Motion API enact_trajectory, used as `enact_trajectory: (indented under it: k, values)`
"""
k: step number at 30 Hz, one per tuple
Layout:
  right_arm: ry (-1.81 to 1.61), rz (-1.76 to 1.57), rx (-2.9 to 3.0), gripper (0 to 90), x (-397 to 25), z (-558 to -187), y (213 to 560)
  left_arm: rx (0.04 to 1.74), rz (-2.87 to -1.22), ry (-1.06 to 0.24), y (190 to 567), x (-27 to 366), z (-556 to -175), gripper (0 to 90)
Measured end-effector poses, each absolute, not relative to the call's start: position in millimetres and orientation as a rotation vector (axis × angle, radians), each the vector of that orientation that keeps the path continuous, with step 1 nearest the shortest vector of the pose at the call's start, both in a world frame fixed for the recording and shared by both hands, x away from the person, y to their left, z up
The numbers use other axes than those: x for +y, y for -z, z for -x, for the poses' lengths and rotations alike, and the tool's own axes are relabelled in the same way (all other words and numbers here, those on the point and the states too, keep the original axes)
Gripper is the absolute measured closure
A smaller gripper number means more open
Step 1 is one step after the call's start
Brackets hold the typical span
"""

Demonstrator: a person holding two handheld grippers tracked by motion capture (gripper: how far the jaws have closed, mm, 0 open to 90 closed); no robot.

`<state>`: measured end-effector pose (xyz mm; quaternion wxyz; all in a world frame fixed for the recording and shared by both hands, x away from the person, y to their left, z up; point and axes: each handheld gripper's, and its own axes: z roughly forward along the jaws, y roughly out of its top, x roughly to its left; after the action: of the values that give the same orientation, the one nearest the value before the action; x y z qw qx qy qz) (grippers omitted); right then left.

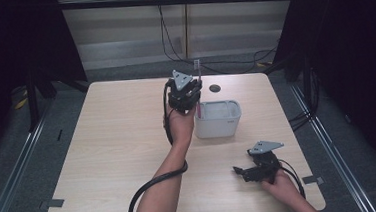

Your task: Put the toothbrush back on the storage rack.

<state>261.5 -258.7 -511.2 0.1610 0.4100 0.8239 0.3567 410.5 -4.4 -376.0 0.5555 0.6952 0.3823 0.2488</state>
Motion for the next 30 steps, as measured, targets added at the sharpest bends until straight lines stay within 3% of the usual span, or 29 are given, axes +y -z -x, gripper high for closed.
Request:
enact_trajectory:
  k: [30]
  values:
    - [-1.021, -1.168, 2.354, 13.1, -259, -262, 511, 0.955, -1.668, -0.536, 404, 3, -397, 79.2]
